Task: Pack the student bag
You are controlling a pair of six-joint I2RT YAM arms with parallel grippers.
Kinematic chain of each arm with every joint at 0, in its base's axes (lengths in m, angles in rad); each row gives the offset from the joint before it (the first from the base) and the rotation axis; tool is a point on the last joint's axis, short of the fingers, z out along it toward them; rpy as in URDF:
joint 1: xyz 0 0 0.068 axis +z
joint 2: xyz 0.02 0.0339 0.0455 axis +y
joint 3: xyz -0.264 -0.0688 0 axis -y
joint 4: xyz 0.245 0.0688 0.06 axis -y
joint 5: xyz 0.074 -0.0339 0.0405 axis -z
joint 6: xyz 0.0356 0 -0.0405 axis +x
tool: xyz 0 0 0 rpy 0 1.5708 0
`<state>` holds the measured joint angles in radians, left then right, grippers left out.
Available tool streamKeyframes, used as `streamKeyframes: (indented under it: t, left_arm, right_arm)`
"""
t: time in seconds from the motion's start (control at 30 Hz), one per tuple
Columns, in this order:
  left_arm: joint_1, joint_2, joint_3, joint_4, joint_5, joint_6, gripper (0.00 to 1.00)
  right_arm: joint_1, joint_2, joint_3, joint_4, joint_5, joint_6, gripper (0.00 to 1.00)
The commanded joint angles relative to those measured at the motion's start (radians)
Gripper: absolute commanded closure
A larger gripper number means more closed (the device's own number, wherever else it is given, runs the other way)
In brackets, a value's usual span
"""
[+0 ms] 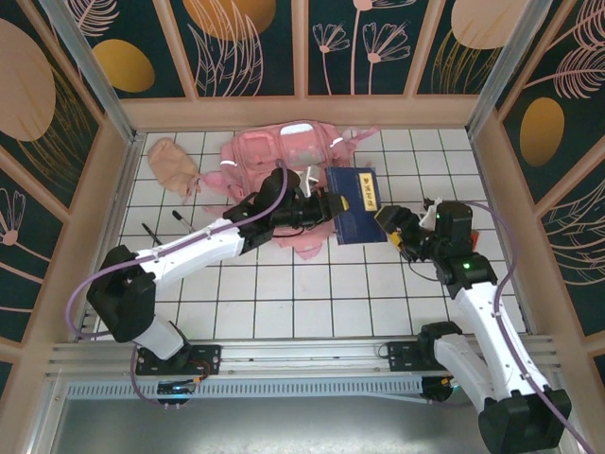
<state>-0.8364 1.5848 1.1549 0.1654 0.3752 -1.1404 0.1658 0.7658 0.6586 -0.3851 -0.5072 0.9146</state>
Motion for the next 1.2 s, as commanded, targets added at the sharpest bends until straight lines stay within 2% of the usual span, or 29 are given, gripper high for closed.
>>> streamKeyframes:
  t: [0.0,0.07,0.13,0.2,0.33,0.43,0.6,0.67,0.7,0.77,0.8,0.83,0.9,0.97,1.03,1.1,1.13,1.17]
  left_arm:
    - [-0.043,0.011,0.025,0.171,0.029,-0.050,1.00]
    - [-0.044,-0.006,0.014,0.211,-0.037,-0.053,1.00]
    - [-0.043,-0.032,-0.003,0.235,-0.135,-0.049,1.00]
    - [-0.044,-0.042,-0.012,0.271,-0.187,-0.068,1.00]
    - [-0.044,-0.025,-0.024,0.354,-0.179,-0.166,1.00]
    - [-0.044,-0.022,-0.034,0.363,-0.179,-0.215,1.00]
    - [-0.044,-0.074,-0.109,0.398,-0.269,-0.282,1.00]
    - [-0.042,-0.071,-0.127,0.407,-0.248,-0.327,1.00]
    - [-0.040,-0.069,-0.148,0.431,-0.234,-0.371,1.00]
    - [-0.041,-0.071,-0.176,0.486,-0.210,-0.425,1.00]
    - [-0.038,-0.076,-0.205,0.478,-0.202,-0.429,1.00]
    - [-0.037,-0.085,-0.209,0.457,-0.200,-0.421,0.99]
    - [-0.024,-0.111,-0.220,0.413,-0.197,-0.383,0.88]
    - [0.006,-0.140,-0.236,0.365,-0.187,-0.340,0.70]
    - [0.042,-0.166,-0.237,0.293,-0.175,-0.218,0.56]
    - [0.067,-0.183,-0.197,0.133,-0.214,0.035,0.47]
    - [0.067,-0.182,-0.150,0.004,-0.271,0.224,0.37]
    - [0.067,-0.170,-0.116,-0.088,-0.317,0.392,0.32]
  right_arm:
    - [0.008,-0.043,0.006,-0.049,-0.026,0.174,0.18]
    - [0.010,-0.087,-0.006,-0.030,-0.033,0.233,0.18]
    - [0.011,-0.132,-0.011,0.015,-0.041,0.267,0.13]
    - [0.011,-0.158,-0.021,0.073,-0.053,0.315,0.10]
    - [0.017,-0.135,-0.054,0.217,-0.112,0.438,0.10]
    - [0.038,-0.118,-0.030,0.251,-0.065,0.459,0.10]
    - [0.087,-0.079,0.006,0.317,-0.014,0.486,0.11]
    - [0.101,-0.055,-0.021,0.440,0.006,0.499,0.21]
    - [0.101,-0.038,-0.043,0.549,0.003,0.515,0.36]
    - [0.103,-0.007,-0.058,0.675,0.018,0.540,0.75]
    - [0.104,0.008,-0.051,0.705,0.031,0.535,0.86]
    - [0.104,0.019,-0.037,0.717,0.039,0.519,0.91]
    - [0.107,0.038,0.008,0.694,0.060,0.457,1.00]
    - [0.108,0.043,0.056,0.637,0.087,0.387,1.00]
    - [0.107,0.040,0.092,0.576,0.128,0.321,1.00]
    - [0.101,0.036,0.115,0.543,0.166,0.275,1.00]
    - [0.095,0.033,0.123,0.532,0.188,0.254,1.00]
    - [0.088,0.032,0.132,0.516,0.208,0.238,1.00]
